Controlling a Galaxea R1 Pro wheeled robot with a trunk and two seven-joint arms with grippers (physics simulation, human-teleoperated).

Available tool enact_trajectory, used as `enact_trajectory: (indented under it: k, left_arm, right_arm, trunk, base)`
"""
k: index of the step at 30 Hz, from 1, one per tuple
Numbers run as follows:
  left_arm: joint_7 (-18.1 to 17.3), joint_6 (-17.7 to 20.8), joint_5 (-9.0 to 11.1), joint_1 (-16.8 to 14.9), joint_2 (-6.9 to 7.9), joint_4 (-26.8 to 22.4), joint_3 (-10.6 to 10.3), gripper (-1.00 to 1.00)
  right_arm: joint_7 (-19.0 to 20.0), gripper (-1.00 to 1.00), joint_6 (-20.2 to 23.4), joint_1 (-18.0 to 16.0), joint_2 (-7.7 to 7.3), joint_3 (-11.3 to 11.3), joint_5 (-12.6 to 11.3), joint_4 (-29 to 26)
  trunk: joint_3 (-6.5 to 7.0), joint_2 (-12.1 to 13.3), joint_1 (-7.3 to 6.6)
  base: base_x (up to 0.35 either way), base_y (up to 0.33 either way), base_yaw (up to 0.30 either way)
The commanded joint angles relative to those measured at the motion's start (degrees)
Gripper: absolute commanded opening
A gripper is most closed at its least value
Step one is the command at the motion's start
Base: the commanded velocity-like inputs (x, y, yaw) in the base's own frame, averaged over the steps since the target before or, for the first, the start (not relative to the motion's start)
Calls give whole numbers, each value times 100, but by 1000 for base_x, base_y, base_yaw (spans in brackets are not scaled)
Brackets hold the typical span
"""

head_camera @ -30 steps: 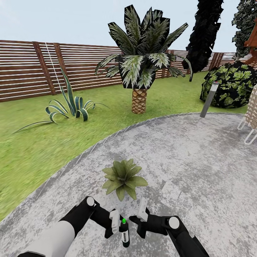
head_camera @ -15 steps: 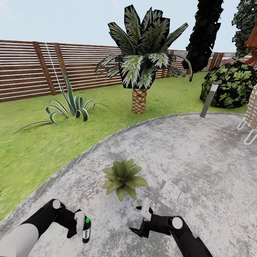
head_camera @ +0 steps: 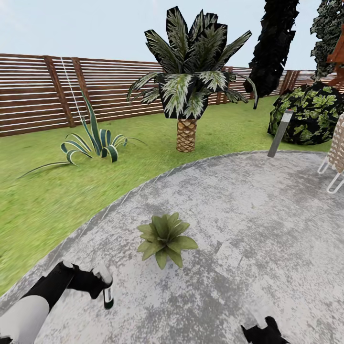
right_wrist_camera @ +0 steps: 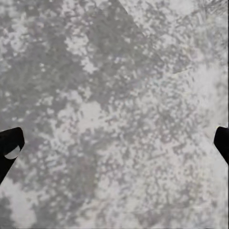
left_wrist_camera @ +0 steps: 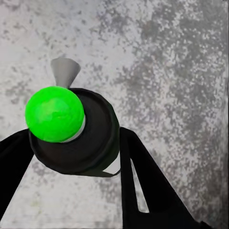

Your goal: Pick up the pesticide atomizer in the garden and spray insectifuge to fully cover both potted plants in the garden.

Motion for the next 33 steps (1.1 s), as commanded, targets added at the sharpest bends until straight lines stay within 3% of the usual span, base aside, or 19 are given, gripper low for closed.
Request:
enact_trajectory:
  k: [1,2,3,4,5,7,10,13,15,18,28,33]
  left_arm:
    - [-64,299,-20,-33,-13,-23,46,-100]
    - [-81,507,-21,-80,-17,-28,47,-100]
    - [-88,641,-25,-123,-18,-29,40,-100]
    - [-95,930,-36,-203,-23,-30,31,-100]
    - [-99,1178,-43,-261,-26,-31,25,-100]
    - [-199,1606,-55,-376,-28,-36,13,-100]
    - [-668,1856,-75,-437,-12,-214,-72,-100]
    - [-956,2124,-94,-399,-4,-715,-477,-100]
    - [-988,2597,-95,-391,-4,-820,-791,-100]
    - [-967,2899,-95,-389,-3,-851,-1096,-100]
    - [-599,2956,-93,-375,-12,-851,-1155,-100]
    - [-511,2948,-87,-375,-7,-841,-1143,-100]
  right_arm:
    - [-606,100,-107,-7,22,-64,-101,294]
    - [-1088,100,-239,-8,42,-73,-320,567]
    - [-1288,100,-341,-6,54,-77,-488,734]
    - [-1497,100,-484,-4,64,-80,-815,976]
    - [-1568,100,-534,-4,67,-84,-1012,1069]
    - [-1623,100,-569,-6,63,-89,-1184,1137]
    - [-1649,100,-589,-6,58,-91,-1251,1167]
    - [-1659,100,-597,-4,48,-103,-1300,1183]
    - [-1660,100,-602,-3,35,-108,-1314,1190]
    - [-1660,100,-603,-3,37,-109,-1316,1192]
    - [-1669,100,-604,1,22,-135,-1318,1182]
    - [-1669,100,-602,-2,13,-147,-1322,1175]
  trunk:
    - [-4,-2,-1]
    - [-4,-2,-1]
    - [-4,-2,-1]
    - [-4,-2,-1]
    - [-4,-2,-1]
    - [-4,-2,-1]
    - [-4,-2,-1]
    - [-4,-2,-1]
    - [-4,-2,-1]
    - [-4,-2,-1]
    - [-4,-2,-1]
    - [4,-2,-1]
  base:
    - [0,0,0]
    - [0,0,0]
    - [0,0,0]
    - [0,0,0]
    - [0,0,0]
    - [0,0,0]
    - [0,0,0]
    - [101,52,0]
    - [280,115,0]
    - [317,105,0]
    - [324,-13,-1]
    - [286,-162,-208]
